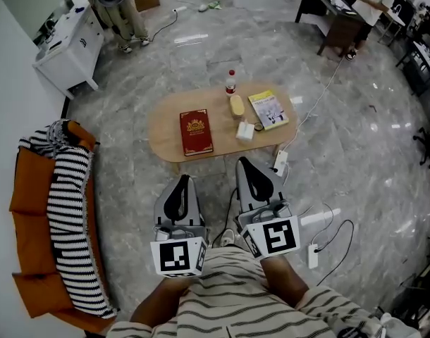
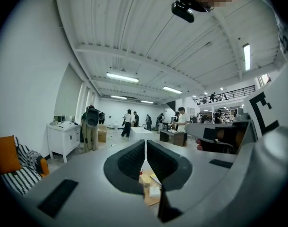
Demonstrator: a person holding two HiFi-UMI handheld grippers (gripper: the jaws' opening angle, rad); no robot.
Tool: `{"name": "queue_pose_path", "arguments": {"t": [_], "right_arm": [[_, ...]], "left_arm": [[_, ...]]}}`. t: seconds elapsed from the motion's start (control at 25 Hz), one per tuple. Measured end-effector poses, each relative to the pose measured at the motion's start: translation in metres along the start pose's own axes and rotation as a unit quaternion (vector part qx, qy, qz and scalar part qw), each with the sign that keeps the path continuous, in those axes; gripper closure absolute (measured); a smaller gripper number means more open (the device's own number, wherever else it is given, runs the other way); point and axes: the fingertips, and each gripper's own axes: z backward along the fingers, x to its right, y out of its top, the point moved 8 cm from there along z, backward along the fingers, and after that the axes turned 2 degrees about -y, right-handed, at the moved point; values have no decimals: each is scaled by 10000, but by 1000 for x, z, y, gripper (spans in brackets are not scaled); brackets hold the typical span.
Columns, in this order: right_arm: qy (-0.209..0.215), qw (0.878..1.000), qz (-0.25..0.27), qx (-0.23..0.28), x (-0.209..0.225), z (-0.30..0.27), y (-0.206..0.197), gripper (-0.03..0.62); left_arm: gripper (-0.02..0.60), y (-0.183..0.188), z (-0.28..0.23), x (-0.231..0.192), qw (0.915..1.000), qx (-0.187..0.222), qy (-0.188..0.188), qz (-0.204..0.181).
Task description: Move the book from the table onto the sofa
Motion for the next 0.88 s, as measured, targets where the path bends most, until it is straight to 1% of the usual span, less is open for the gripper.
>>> {"name": "queue_pose_path", "arguments": {"t": [0.24,0.52,0.6,0.72,0.88], "right_arm": [[7,9995,18,-302,8,-44,-21,581],[-54,9978,-27,-656,6,-131,-48,582],[-78,9971,-40,-762,4,-157,-54,580],[-153,9951,-134,-964,2,-191,-66,582],[-269,9913,-241,-1264,2,-231,-84,582]], "left_arm": [[563,-20,-40,-32,9997,-228,43,126],[563,-39,-105,-90,9978,-549,-99,367],[563,-46,-124,-110,9960,-695,-147,551],[563,-59,-154,-139,9903,-987,-242,950],[563,-74,-188,-168,9861,-1222,-346,1071]]}}
